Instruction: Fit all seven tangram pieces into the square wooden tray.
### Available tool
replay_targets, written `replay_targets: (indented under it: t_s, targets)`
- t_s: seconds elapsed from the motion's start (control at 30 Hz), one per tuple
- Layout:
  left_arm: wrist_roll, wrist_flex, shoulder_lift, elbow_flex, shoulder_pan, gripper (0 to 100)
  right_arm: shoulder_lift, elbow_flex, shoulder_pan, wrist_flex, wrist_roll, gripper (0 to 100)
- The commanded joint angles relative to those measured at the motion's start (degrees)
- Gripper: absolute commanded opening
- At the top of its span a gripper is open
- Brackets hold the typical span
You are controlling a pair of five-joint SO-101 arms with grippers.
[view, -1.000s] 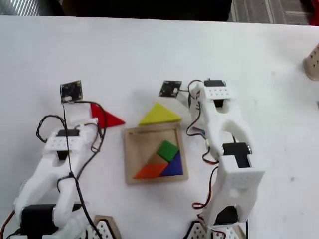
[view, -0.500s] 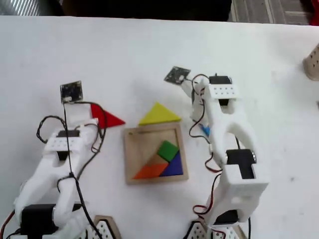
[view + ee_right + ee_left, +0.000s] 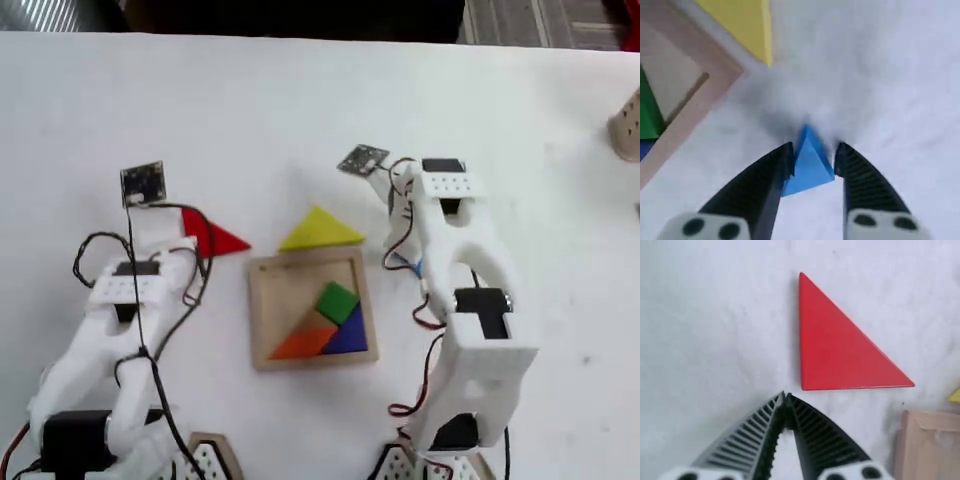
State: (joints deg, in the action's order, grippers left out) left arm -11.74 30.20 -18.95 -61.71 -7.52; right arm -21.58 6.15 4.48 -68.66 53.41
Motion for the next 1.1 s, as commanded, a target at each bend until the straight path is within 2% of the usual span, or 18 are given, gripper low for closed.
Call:
replay_targets:
  t_s: [0.0,0.13,0.4,0.67,0.97,1.07]
  targets:
    - [0.5,-1.1,-2.1,0.4,0.8,2,0.8,-0.8,-1.4,0.7,-0.4,20.4]
    - [0.5,-1.1,-2.1,0.4,0.8,2,1.6,-0.8,-1.4,0.6,-0.3,26.3]
    - [0.5,-1.1,-2.1,0.4,0.8,2,3.8,0.4,-2.2,0.8,-4.8,17.5]
    - [0.5,-1.1,-2.1,0.4,0.8,2,6.6,6.5,-3.1,5.6,-6.9,24.6]
    - [0.5,-1.1,-2.1,0.4,0.8,2,7.3,9.0,-2.7,8.0,-7.5,24.7]
    - [0.5,-1.1,-2.1,0.4,0.8,2,7.3,8.9,-2.2,8.1,-9.7,24.7]
